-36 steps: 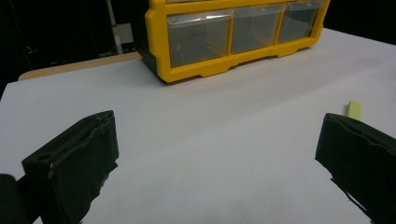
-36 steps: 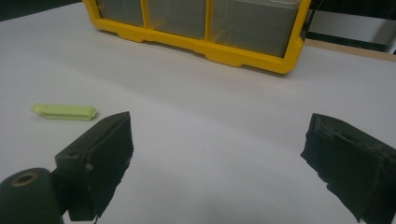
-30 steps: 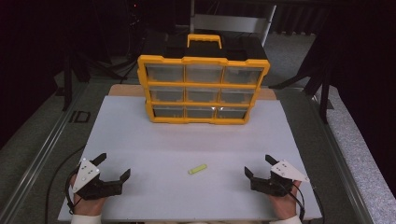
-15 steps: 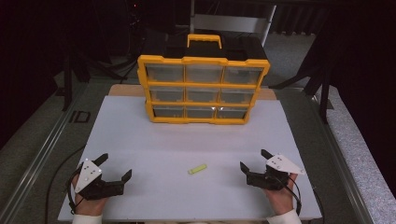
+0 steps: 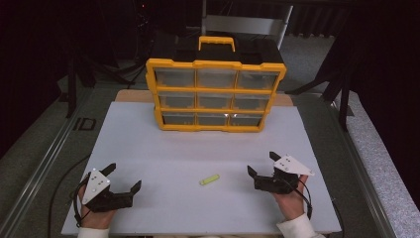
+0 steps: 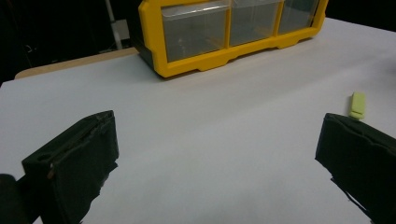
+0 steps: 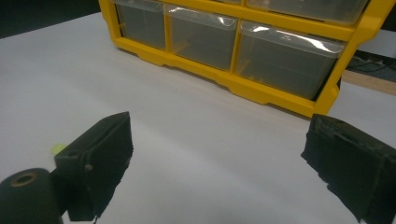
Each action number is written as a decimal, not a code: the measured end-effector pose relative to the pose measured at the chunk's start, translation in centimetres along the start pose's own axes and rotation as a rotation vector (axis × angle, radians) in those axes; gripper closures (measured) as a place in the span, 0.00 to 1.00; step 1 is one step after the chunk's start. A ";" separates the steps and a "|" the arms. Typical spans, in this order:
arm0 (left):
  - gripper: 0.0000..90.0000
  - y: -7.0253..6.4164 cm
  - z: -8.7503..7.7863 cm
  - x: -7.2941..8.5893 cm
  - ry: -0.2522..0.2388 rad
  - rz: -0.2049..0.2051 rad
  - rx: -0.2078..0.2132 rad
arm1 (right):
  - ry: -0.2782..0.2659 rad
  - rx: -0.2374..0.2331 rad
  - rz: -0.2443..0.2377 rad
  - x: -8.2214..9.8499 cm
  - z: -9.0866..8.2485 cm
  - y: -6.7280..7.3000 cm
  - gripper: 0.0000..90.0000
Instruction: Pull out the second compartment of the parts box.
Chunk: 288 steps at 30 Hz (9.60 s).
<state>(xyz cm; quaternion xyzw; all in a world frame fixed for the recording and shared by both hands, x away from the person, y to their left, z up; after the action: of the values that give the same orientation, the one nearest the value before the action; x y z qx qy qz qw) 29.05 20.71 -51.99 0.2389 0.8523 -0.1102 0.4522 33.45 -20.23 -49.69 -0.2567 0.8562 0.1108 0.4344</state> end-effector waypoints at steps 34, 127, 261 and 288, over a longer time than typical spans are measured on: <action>0.00 -0.3 0.4 0.1 0.016 0.017 0.000 | 0.002 -0.016 -0.059 -4.4 2.3 1.5 0.08; 0.00 -0.1 0.3 0.3 0.018 0.018 0.000 | 0.031 0.025 -0.127 -15.6 10.3 2.4 0.08; 0.00 -0.1 0.4 0.4 0.021 0.015 0.004 | -0.006 1.029 -1.031 -26.0 8.7 1.6 0.14; 0.00 -0.1 0.3 0.4 0.023 0.016 0.000 | -0.074 1.207 -1.171 -26.4 7.6 1.2 0.48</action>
<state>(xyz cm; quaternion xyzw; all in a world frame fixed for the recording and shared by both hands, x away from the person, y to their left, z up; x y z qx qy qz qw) 29.01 20.63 -52.49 0.2470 0.8554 -0.1037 0.4434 50.96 -6.99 -33.17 -0.3792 0.4824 -0.6010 0.5122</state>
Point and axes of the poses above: each handheld gripper's, and its own axes: z roughly forward along the jaws, x roughly out of its underside, y roughly to its left, the point moved 9 cm from there along z, roughly forward along the jaws, and after that the axes turned 13 degrees about y, right-handed, at the moved point
